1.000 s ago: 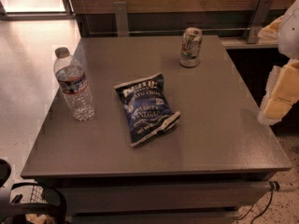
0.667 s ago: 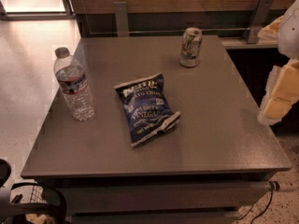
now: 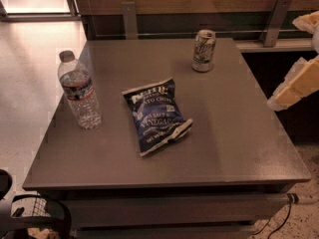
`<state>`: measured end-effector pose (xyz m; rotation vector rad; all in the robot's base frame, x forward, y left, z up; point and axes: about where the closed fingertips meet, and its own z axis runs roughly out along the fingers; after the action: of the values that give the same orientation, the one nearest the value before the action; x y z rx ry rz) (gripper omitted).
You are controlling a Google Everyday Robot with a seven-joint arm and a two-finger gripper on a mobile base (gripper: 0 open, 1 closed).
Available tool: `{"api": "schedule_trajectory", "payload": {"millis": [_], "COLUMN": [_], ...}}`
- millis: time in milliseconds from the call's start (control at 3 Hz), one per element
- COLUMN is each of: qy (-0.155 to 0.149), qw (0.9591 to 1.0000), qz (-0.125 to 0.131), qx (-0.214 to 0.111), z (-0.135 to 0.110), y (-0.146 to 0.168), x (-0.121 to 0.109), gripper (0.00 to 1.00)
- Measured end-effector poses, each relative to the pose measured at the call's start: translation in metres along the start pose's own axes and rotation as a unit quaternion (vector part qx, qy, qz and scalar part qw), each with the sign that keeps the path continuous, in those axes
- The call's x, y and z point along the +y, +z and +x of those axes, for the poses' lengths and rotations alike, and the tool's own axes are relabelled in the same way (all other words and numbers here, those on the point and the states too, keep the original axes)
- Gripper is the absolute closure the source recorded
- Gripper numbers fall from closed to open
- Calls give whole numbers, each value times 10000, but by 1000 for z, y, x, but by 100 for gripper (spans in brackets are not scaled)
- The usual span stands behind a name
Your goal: Pick 7up can
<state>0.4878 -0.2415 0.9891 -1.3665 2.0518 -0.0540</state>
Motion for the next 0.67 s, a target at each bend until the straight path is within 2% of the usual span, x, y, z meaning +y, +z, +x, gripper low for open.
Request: {"api": "schedule_trajectory", "payload": {"millis": [333,667], "qy": [440,695], "qw": [9950,9884], "qz": [477,784], "qx": [-757,-1101], "z": [4,0], "y": [10,11], "x": [-39,-59], "gripper": [0,0]}}
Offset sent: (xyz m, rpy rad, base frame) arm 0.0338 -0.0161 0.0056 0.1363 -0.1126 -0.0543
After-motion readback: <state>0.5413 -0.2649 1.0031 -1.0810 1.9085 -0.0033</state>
